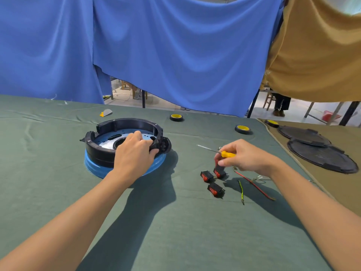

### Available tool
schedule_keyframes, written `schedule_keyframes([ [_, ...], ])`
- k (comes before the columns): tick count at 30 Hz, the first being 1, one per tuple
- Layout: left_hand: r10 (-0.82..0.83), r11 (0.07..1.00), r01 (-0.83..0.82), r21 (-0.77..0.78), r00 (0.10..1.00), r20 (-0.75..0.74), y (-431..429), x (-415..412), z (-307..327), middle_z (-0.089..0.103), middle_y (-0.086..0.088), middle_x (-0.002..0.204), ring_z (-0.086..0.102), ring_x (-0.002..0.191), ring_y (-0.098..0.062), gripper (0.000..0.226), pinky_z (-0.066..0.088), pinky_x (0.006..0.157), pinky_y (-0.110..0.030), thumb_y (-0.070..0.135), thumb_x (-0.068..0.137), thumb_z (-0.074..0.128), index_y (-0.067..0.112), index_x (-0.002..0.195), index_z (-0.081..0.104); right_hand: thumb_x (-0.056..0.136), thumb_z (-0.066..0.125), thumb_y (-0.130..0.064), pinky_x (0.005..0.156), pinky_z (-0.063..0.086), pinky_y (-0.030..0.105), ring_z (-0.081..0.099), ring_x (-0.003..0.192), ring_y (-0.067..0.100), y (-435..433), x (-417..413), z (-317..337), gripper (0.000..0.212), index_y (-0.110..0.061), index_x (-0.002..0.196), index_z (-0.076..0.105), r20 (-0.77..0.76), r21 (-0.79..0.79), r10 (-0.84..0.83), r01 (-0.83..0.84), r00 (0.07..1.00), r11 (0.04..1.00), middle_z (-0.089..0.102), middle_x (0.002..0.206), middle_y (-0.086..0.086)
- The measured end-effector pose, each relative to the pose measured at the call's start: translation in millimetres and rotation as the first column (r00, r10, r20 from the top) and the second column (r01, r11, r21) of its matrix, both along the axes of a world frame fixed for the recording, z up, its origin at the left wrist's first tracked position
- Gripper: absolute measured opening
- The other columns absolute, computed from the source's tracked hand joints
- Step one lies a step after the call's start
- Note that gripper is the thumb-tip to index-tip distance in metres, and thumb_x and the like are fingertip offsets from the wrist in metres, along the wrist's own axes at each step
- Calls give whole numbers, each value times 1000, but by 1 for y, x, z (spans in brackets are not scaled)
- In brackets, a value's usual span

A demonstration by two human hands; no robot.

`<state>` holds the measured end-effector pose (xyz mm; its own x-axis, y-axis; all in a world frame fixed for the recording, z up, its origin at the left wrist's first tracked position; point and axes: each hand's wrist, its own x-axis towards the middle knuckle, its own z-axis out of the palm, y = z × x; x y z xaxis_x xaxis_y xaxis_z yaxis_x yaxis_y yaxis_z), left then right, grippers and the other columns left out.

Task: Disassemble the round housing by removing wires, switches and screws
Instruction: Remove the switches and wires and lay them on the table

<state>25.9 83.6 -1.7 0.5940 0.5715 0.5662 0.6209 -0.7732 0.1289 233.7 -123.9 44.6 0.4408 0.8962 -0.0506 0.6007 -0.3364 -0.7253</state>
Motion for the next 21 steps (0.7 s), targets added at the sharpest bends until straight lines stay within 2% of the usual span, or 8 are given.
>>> schedule_keyframes([
  [2, 0, 1000, 0, 8, 1000, 4, -4, 0, 0, 39, 1, 85, 48, 91, -22, 31, 34, 66, -30, 42, 94, 59, 17, 105, 73, 81, 75, -6, 44, 35, 5, 54, 51, -3, -11, 3, -1, 13, -8, 93, 72, -13, -50, 12, -13, 1000, 999, 69, 76, -2],
  [5, 1, 1000, -1, 14, 1000, 11, -8, -1, -1, 40, 1, 84, 37, 83, -16, 31, 34, 65, -29, 42, 94, 59, 17, 105, 73, 78, 78, -7, 46, 37, 5, 62, 58, -2, -22, 7, -6, 17, -8, 93, 71, -5, -88, 5, -6, 1000, 996, 71, 79, -2],
  [8, 10, 1000, -10, 17, 1000, 8, -11, -2, 0, 40, 1, 84, 34, 82, -15, 31, 33, 64, -29, 42, 94, 58, 18, 108, 73, 77, 80, -12, 58, 41, 11, 66, 71, 3, -27, 6, -13, 13, -17, 86, 72, 42, -49, 1, 1, 999, 999, 71, 84, -5],
  [11, 15, 1000, -15, 21, 1000, 11, -14, -3, 1, 42, 1, 84, 35, 81, -15, 31, 33, 64, -29, 42, 94, 58, 19, 108, 74, 74, 82, -13, 66, 41, 24, 61, 81, 6, -32, 3, -20, 17, -24, 80, 70, 97, 57, -36, 30, 995, 998, 65, 87, -8],
  [13, 26, 999, -26, 22, 1000, 2, -15, -3, 1, 43, 1, 85, 35, 81, -16, 31, 33, 64, -29, 42, 95, 58, 19, 109, 73, 72, 83, -15, 70, 41, 27, 59, 85, 9, -36, 3, -25, 19, -26, 76, 69, 152, 61, -33, 24, 988, 998, 65, 88, -8],
  [16, 40, 999, -40, 17, 999, -4, -15, -3, 1, 42, 0, 86, 35, 81, -17, 32, 34, 65, -30, 43, 94, 58, 20, 110, 73, 71, 84, -19, 71, 42, 22, 58, 87, 11, -41, 2, -32, 20, -29, 77, 69, 223, -4, -12, 13, 975, 1000, 65, 92, -8],
  [18, 45, 999, -45, 18, 999, -1, -15, -2, 1, 42, 0, 85, 35, 81, -17, 31, 34, 65, -30, 43, 94, 58, 19, 108, 73, 73, 82, -21, 65, 35, 10, 54, 85, 7, -45, 1, -36, 19, -31, 80, 69, 246, -62, 15, 1, 969, 998, 62, 93, -13],
  [21, 50, 999, -50, 15, 999, -8, -16, -2, 1, 41, 0, 85, 35, 81, -18, 31, 34, 65, -31, 43, 94, 58, 18, 107, 74, 75, 81, -26, 63, 31, 13, 51, 88, 7, -49, 1, -37, 18, -32, 85, 68, 270, -98, 19, 8, 963, 995, 57, 94, -19],
])
